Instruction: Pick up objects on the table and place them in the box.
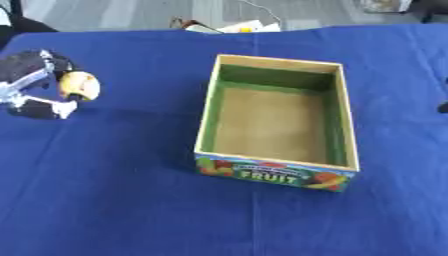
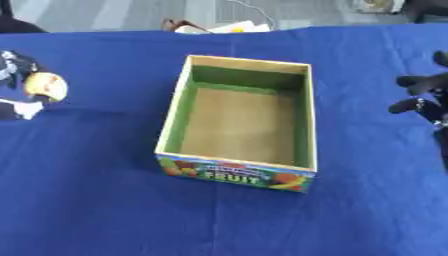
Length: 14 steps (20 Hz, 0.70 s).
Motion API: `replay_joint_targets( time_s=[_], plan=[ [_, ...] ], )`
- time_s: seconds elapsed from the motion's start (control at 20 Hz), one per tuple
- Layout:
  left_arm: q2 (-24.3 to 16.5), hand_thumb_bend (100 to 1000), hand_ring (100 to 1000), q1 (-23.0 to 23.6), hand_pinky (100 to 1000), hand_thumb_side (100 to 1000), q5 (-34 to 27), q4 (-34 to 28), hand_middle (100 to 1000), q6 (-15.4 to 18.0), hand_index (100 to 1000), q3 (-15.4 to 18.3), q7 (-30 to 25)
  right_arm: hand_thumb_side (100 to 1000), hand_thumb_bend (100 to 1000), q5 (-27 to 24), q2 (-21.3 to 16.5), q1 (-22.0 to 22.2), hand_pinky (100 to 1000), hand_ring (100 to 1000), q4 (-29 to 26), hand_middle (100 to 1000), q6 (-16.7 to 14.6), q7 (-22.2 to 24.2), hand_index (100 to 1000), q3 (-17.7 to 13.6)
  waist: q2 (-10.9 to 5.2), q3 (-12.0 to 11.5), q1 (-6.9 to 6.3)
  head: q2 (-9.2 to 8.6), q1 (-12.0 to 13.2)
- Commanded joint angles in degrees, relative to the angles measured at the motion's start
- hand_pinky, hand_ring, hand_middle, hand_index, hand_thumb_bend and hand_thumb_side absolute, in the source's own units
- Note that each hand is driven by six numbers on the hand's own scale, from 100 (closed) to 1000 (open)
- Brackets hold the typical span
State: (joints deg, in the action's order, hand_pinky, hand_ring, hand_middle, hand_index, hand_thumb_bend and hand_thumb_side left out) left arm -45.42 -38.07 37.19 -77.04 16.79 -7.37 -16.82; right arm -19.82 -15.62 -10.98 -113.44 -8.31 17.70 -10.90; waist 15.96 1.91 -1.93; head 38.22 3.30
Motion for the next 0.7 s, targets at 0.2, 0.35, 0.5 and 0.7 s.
replay_joint_targets(
  time_s=[0.2,0.35,0.5,0.7],
  plan=[
    [4.37,100,537,-6.83,438,250,-4.88,-7.01,570,-0.19,746,0.99,-3.05,1000,100,-1.04,-1.56,0.02,582,776,-1.15,565,-0.03,-0.76,872,-0.69,-1.88,-0.65,0.26,1.65,-2.76],
    [9.51,100,534,-10.34,439,253,-6.98,-8.54,569,-0.68,743,0.33,-6.36,1000,100,-1.71,-1.7,-0.01,582,775,-1.15,565,-0.3,-0.91,870,-0.63,-2.21,-0.25,0.52,2.17,-4.24],
    [13.44,100,533,-12.73,441,254,-8.29,-9.24,567,-1.12,740,-0.4,-9.16,1000,100,-2.36,-1.83,-0.13,581,774,-1.15,565,-0.59,-1.1,869,-0.64,-2.32,0.23,0.59,2.28,-4.78],
    [19.69,100,530,-15.36,443,257,-8.69,-9.75,565,-1.11,737,-1.22,-11.92,1000,100,-3.07,-2.05,-0.51,581,773,-1.15,565,-0.49,-1.41,869,-0.63,-2.32,0.36,0.4,2.25,-4.43]
  ],
)
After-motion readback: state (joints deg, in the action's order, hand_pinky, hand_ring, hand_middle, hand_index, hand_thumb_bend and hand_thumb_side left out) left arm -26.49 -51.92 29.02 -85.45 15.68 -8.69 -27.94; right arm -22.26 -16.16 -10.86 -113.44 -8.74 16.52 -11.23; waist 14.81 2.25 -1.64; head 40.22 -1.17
